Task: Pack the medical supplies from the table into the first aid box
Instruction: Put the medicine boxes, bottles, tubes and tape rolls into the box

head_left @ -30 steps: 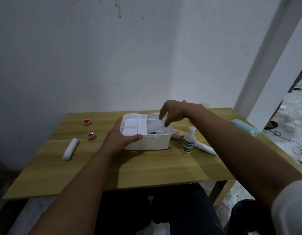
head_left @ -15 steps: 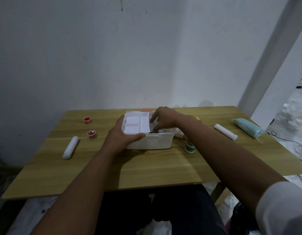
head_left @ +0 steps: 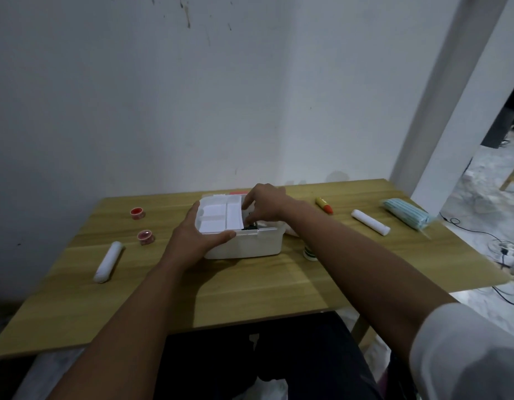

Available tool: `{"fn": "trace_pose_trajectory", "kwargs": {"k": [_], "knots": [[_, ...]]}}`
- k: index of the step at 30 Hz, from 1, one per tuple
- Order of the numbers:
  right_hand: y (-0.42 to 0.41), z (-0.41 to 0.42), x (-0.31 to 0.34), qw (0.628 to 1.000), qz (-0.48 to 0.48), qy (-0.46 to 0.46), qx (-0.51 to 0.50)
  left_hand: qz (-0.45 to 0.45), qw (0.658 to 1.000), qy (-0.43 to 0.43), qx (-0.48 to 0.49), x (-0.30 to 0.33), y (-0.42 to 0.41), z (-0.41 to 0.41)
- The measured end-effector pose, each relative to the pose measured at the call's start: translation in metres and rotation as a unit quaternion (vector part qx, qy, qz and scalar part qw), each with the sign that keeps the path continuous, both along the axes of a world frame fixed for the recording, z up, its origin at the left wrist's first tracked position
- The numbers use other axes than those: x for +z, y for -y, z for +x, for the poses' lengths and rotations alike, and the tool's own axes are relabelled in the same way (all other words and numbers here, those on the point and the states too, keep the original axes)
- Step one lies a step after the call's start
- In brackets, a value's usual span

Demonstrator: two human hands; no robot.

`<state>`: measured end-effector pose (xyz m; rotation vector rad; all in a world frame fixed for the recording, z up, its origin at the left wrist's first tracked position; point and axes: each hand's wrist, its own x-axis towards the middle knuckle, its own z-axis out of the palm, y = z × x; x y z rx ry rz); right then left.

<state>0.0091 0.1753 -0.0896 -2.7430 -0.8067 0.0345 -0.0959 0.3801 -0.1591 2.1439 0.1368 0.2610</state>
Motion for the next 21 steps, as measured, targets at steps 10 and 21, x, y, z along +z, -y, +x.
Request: {"fn": "trace_pose_trajectory", "kwargs": {"k": [10,21], "knots": [[0.072,0.02,0.017,0.987,0.119,0.04,-0.095,-0.023,1.0,0.002,0.002,0.003,0.0,-0.002],[0.251,0.025,-0.024,0.888,-0.037,0.053,-0.454,-0.019,1.0,-0.012,0.012,0.002,-0.001,-0.002]]}}
